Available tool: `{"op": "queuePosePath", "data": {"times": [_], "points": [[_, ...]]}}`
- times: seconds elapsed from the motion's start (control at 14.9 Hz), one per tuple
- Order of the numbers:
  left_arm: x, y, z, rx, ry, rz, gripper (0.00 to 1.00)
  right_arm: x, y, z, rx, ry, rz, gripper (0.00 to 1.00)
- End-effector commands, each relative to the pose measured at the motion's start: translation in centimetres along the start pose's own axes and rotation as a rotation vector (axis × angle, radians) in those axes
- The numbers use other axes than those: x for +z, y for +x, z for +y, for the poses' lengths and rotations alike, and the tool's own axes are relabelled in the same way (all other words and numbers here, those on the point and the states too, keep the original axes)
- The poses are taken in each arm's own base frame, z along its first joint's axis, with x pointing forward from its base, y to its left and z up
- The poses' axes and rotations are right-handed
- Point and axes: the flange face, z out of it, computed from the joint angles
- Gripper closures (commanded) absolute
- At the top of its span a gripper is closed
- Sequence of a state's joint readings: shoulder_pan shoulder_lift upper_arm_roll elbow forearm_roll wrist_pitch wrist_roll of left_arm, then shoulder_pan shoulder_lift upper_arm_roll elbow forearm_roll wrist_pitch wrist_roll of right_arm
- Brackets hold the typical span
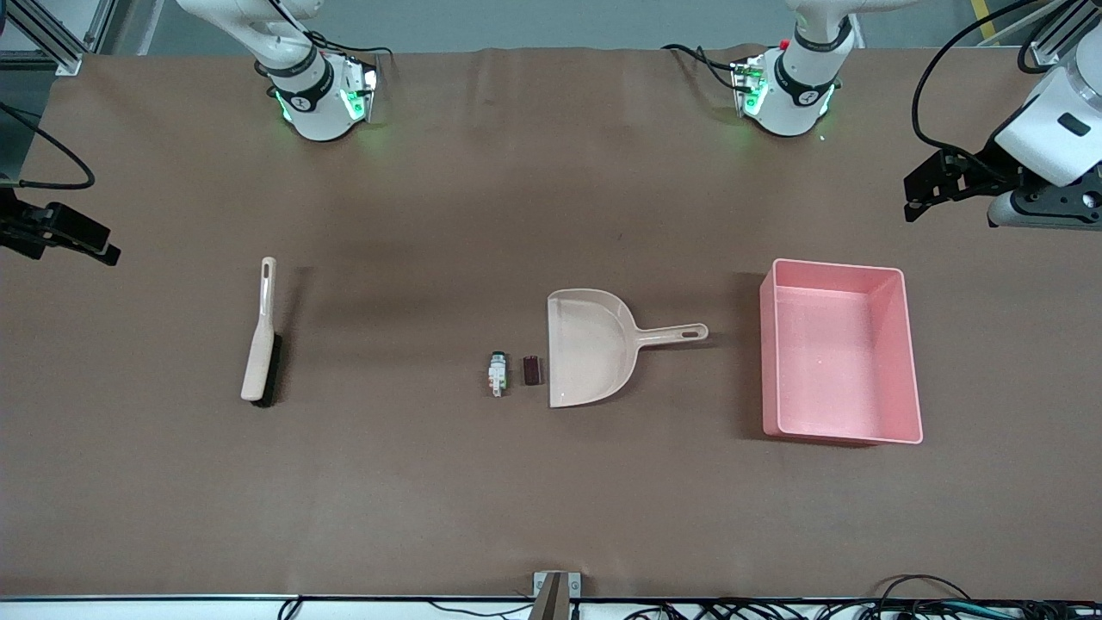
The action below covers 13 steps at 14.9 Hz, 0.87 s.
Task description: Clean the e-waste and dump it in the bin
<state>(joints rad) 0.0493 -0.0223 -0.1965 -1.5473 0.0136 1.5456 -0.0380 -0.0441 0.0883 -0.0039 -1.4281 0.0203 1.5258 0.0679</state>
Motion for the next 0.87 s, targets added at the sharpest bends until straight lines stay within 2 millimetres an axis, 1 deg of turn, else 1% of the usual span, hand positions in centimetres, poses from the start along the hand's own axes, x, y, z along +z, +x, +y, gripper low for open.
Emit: {"op": "queuePosePath", "data": {"times": [0.0,0.2,0.27,0.33,0.4,0.47,0.54,0.6,0.67,0.74,0.8], "points": [[-0.9,-0.2,0.1,-0.015,-0.007,0.014,0.0,-0.3,-0.4,0.3,0.016,0.006,-0.004,0.0],[-0.7,0.1,0.0,-0.022,0.0,0.013,0.0,-0.3,-0.2,0.7,0.023,0.008,0.006,0.0],[-0.3,0.3,0.3,-0.014,0.004,0.008,0.0,-0.1,0.0,1.1,0.029,0.009,0.006,0.0],[0.8,1.1,1.1,0.001,-0.002,-0.006,0.0,0.1,0.4,1.8,0.043,0.015,0.013,0.0],[2.1,2.3,1.8,0.009,-0.023,0.004,0.0,0.3,0.6,1.6,0.039,0.016,0.019,0.0],[3.6,3.2,3.5,0.04,-0.039,0.019,0.0,0.3,0.5,1.4,0.037,0.016,0.013,0.0],[5.4,4.2,5.7,0.081,-0.044,0.012,0.0,1.2,0.6,1.4,0.038,0.013,-0.008,0.0],[7.1,4.9,8.1,0.126,-0.049,0.005,0.0,3.0,1.1,1.6,0.038,0.011,-0.049,0.0],[8.4,5.4,10.8,0.168,-0.049,0.016,0.0,4.0,1.4,1.7,0.034,-0.005,-0.077,0.0],[9.7,5.7,13.2,0.21,-0.042,0.023,0.0,5.6,2.1,1.8,0.027,-0.006,-0.104,0.0],[11.9,6.1,15.6,0.254,-0.036,0.007,0.0,7.9,3.0,1.8,0.031,-0.006,-0.142,0.0]]}}
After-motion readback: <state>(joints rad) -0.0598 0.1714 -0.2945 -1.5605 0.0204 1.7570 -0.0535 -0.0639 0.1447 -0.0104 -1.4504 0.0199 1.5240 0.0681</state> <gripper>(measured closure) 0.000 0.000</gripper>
